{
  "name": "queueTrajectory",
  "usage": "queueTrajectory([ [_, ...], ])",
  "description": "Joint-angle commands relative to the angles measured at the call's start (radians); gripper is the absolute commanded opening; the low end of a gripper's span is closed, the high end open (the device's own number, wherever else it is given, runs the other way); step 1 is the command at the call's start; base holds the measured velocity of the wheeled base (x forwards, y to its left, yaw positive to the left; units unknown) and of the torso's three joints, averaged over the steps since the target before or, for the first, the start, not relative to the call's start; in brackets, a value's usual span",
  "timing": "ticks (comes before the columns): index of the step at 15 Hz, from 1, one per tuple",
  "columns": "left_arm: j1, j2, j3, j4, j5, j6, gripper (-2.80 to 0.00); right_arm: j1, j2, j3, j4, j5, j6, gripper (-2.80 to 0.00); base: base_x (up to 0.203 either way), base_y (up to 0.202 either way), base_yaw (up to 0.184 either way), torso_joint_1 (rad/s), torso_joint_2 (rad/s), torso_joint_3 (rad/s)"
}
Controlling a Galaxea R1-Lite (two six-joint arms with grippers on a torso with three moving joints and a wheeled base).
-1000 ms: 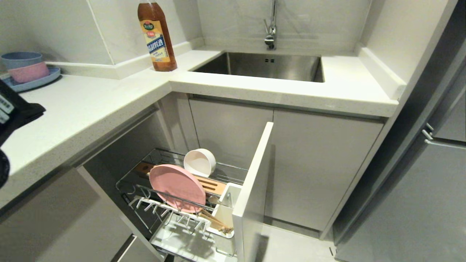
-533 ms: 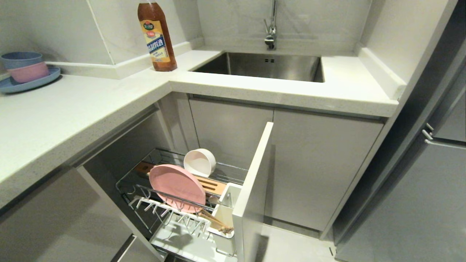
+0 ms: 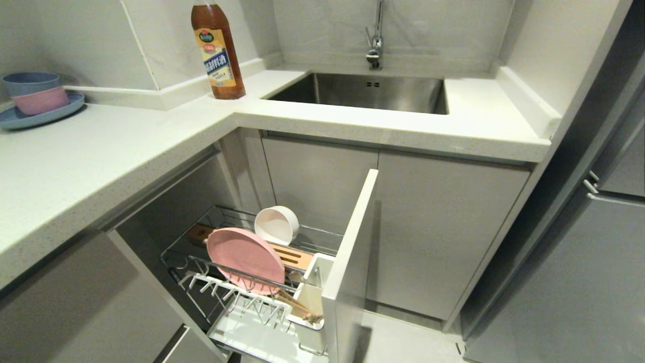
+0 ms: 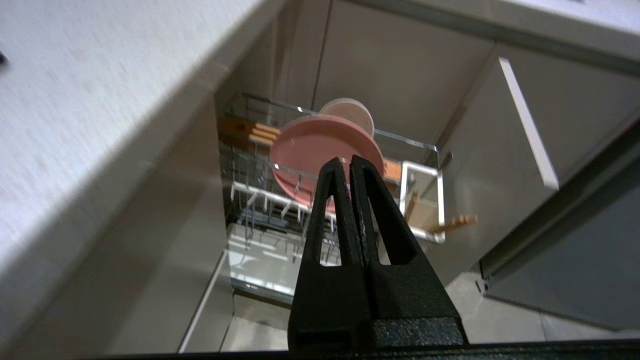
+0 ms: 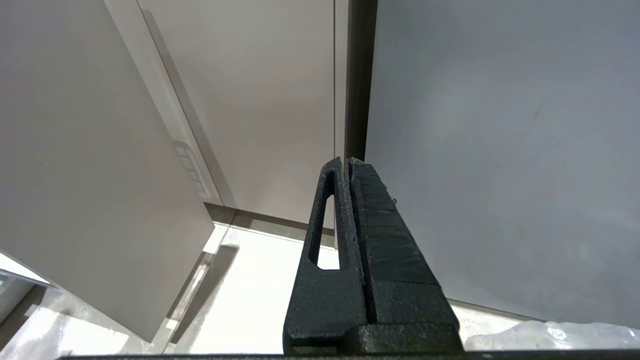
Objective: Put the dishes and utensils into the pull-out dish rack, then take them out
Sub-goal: Take the plate out of the cupboard
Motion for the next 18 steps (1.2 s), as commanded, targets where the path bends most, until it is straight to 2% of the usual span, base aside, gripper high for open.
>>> queueTrajectory([
  [1,0.031,-0.143,0.098,-0.001,-0.033,0.005,-2.8,0.001,0.0,0.003,-0.001,0.0,0.001,-2.8,0.0,0.0,0.0,0.0,0.0,0.0],
  [3,0.047,-0.249,0.217,-0.015,-0.074,0.039,-2.8,0.0,0.0,0.002,0.0,0.0,0.0,-2.8,0.0,0.0,0.0,0.0,0.0,0.0],
  [6,0.053,-0.319,0.391,-0.083,-0.079,0.102,-2.8,0.001,0.0,0.003,0.0,0.0,0.0,-2.8,0.0,0.0,0.0,0.0,0.0,0.0],
  [9,0.054,-0.318,0.588,-0.292,-0.068,0.125,-2.8,0.001,0.0,0.002,0.0,0.0,0.001,-2.8,0.0,0.0,0.0,0.0,0.0,0.0],
  [11,0.054,-0.318,0.756,-0.48,-0.043,0.141,-2.8,0.001,0.0,0.002,0.0,0.0,0.0,-2.8,0.0,0.0,0.0,0.0,0.0,0.0],
  [13,0.054,-0.318,0.788,-0.548,-0.026,0.125,-2.8,0.001,0.0,0.003,0.0,0.0,0.001,-2.8,0.0,0.0,0.0,0.0,0.0,0.0],
  [18,0.054,-0.318,0.787,-0.547,-0.019,0.104,-2.8,0.001,0.0,0.002,0.0,0.0,0.0,-2.8,0.0,0.0,0.0,0.0,0.0,0.0],
])
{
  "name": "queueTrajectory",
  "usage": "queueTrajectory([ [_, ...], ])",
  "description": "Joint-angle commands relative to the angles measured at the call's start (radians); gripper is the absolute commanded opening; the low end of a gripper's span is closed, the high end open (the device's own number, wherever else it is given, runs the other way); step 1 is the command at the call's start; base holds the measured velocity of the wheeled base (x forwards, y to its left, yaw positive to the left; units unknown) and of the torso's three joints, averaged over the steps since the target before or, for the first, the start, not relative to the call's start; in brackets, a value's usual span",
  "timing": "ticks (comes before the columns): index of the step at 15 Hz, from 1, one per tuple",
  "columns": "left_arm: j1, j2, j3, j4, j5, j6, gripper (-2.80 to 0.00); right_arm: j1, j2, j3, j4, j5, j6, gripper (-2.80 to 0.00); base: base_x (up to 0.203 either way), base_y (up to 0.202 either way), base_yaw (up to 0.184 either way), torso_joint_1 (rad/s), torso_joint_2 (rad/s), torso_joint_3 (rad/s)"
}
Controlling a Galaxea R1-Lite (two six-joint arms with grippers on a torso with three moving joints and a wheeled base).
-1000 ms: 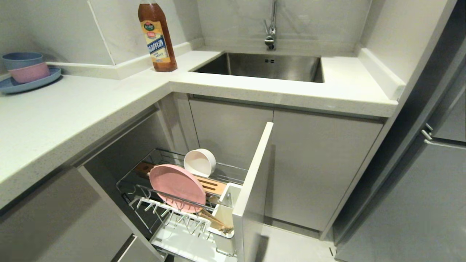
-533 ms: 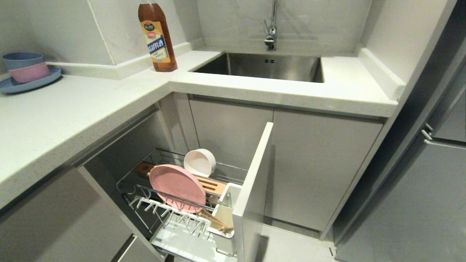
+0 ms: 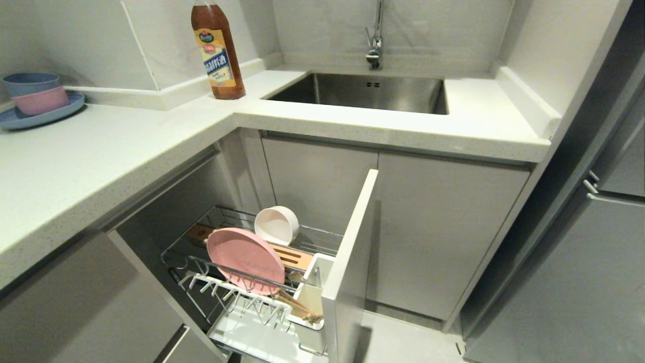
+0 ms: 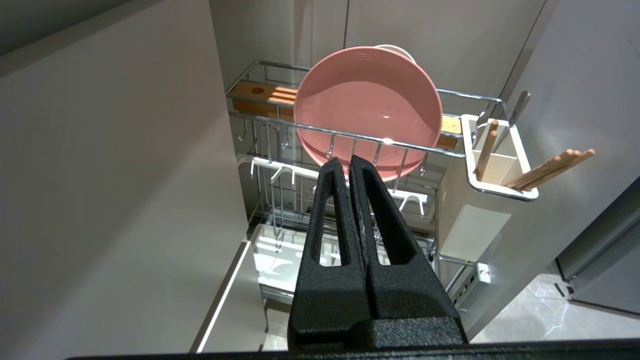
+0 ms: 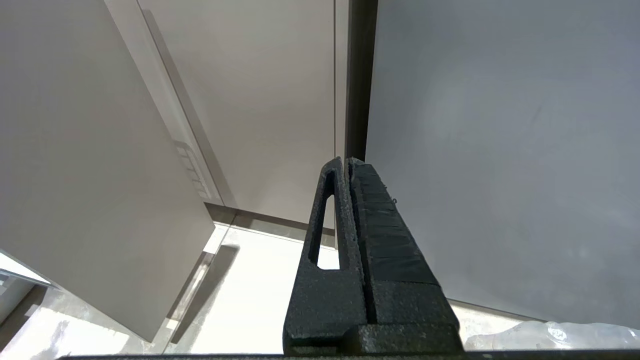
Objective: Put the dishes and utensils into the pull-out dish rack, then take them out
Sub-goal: Take the plate out of the cupboard
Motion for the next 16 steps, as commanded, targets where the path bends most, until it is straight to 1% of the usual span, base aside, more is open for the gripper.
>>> queueTrajectory([
  [1,0.0,0.001,0.001,-0.001,0.0,0.0,-2.8,0.0,0.0,0.002,0.0,0.0,0.0,-2.8,0.0,0.0,0.0,0.0,0.0,0.0],
  [6,0.0,0.001,0.001,0.002,0.002,-0.016,-2.8,0.001,0.0,0.002,-0.001,0.0,0.0,-2.8,0.0,0.0,0.0,0.0,0.0,0.0],
  [15,0.0,0.001,0.001,0.002,0.002,-0.019,-2.8,0.001,0.0,0.002,0.0,0.0,-0.001,-2.8,0.0,0.0,0.0,0.0,0.0,0.0],
  [16,0.0,0.001,0.001,0.003,0.004,-0.03,-2.8,0.0,0.0,0.002,0.0,0.0,0.0,-2.8,0.0,0.0,0.0,0.0,0.0,0.0],
])
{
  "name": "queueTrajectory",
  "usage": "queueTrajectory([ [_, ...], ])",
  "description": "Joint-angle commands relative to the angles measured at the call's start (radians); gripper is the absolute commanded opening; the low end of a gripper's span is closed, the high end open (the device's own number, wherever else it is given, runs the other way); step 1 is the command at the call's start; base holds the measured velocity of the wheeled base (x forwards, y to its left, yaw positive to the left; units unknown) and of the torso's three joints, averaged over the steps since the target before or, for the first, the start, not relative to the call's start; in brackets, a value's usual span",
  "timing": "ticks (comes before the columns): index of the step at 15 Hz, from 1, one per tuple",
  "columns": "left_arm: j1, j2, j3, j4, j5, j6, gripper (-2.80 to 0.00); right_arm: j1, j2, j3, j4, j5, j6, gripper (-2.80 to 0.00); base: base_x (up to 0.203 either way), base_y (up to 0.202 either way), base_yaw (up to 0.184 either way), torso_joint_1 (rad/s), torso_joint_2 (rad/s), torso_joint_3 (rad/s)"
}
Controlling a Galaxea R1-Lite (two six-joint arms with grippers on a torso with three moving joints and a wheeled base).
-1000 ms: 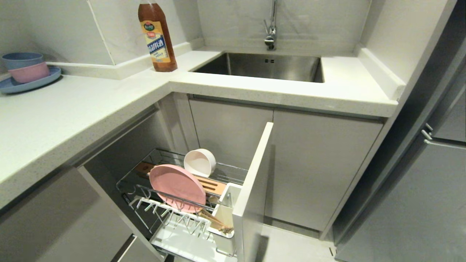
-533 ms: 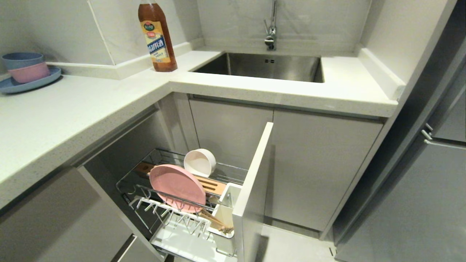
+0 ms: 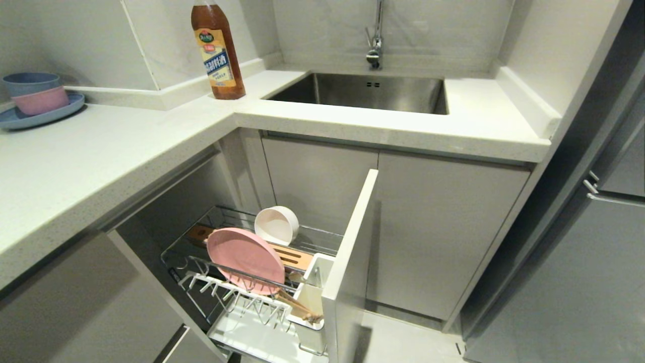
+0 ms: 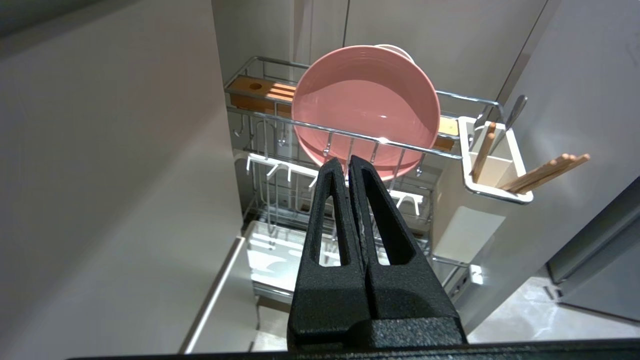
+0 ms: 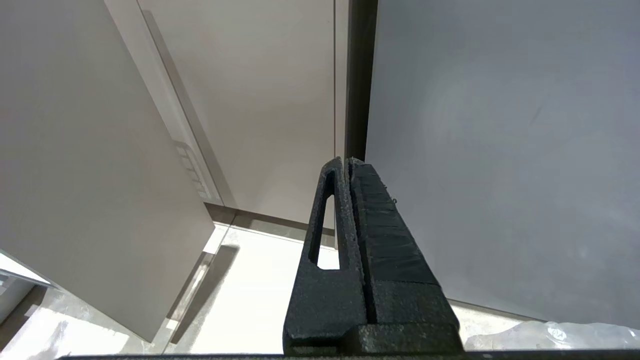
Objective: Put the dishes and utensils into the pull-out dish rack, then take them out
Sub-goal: Take the plate out of the cupboard
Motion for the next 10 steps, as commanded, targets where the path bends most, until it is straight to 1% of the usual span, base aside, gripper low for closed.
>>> queueTrajectory([
  [1,0.0,0.001,0.0,0.001,0.001,-0.009,-2.8,0.001,0.0,0.003,0.0,0.0,0.0,-2.8,0.0,0.0,0.0,0.0,0.0,0.0],
  [3,0.0,0.001,0.0,0.002,0.001,-0.021,-2.8,0.0,0.0,0.002,0.0,0.0,0.001,-2.8,0.0,0.0,0.0,0.0,0.0,0.0],
  [10,0.0,0.001,0.0,0.004,-0.006,-0.016,-2.8,0.0,0.0,0.002,0.0,0.0,0.0,-2.8,0.0,0.0,0.0,0.0,0.0,0.0],
])
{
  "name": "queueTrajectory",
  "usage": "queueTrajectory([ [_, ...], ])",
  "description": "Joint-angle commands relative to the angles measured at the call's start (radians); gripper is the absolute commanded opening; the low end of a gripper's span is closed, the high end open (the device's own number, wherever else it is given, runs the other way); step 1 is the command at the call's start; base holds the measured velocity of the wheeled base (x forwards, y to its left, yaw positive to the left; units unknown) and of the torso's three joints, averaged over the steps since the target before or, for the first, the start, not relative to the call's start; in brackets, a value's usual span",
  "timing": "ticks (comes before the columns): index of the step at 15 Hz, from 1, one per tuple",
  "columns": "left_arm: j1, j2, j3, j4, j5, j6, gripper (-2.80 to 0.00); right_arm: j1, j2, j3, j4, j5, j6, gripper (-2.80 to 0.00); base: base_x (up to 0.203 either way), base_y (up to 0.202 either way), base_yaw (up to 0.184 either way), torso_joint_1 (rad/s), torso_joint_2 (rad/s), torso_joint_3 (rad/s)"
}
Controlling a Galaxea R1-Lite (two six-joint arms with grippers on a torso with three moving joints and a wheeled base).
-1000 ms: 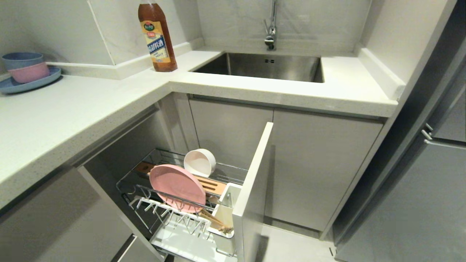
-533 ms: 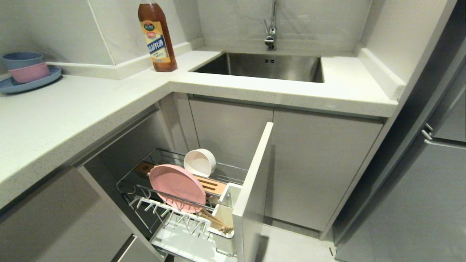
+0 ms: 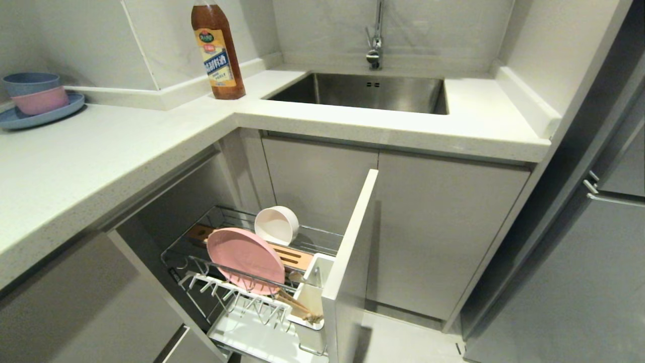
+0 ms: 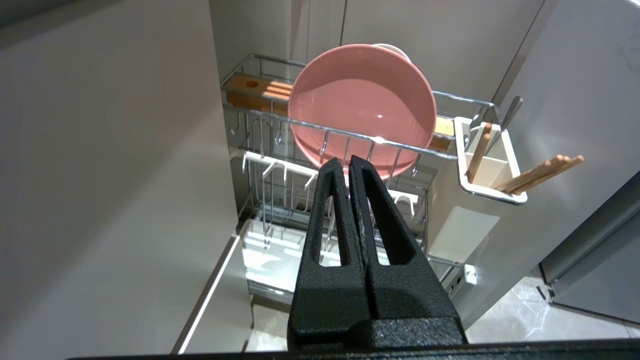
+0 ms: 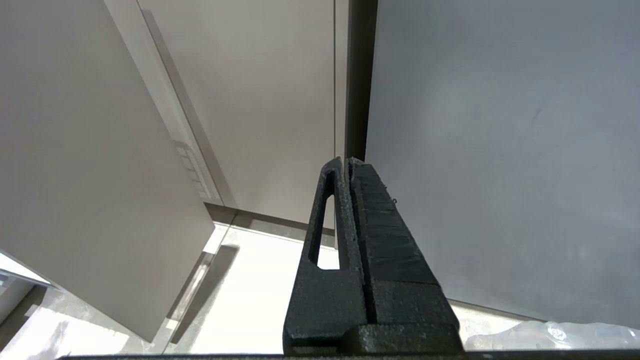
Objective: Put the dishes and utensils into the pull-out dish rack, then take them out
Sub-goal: Take the plate out of the cupboard
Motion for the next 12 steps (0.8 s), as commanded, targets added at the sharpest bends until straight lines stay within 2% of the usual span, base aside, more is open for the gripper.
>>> queueTrajectory([
  [1,0.0,0.001,-0.001,-0.01,-0.003,0.0,-2.8,-0.001,0.001,0.003,0.0,0.0,0.0,-2.8,0.0,0.0,0.0,0.0,0.0,0.0],
  [4,0.0,0.001,-0.068,-0.005,-0.01,0.002,-2.8,0.0,0.0,0.002,0.0,0.0,0.0,-2.8,0.0,0.0,0.0,0.0,0.0,0.0],
  [7,-0.001,0.006,-0.205,0.02,-0.072,0.015,-2.8,0.001,0.0,0.002,0.0,0.0,0.001,-2.8,0.0,0.0,0.0,0.0,0.0,0.0],
  [9,-0.001,0.045,-0.357,0.073,-0.1,0.029,-2.8,0.001,0.0,0.002,-0.001,0.0,0.0,-2.8,0.0,0.0,0.0,0.0,0.0,0.0],
  [12,-0.001,0.227,-0.651,0.174,-0.117,0.028,-2.8,-0.001,0.0,0.002,0.0,0.0,0.0,-2.8,0.0,0.0,0.0,0.0,0.0,0.0],
])
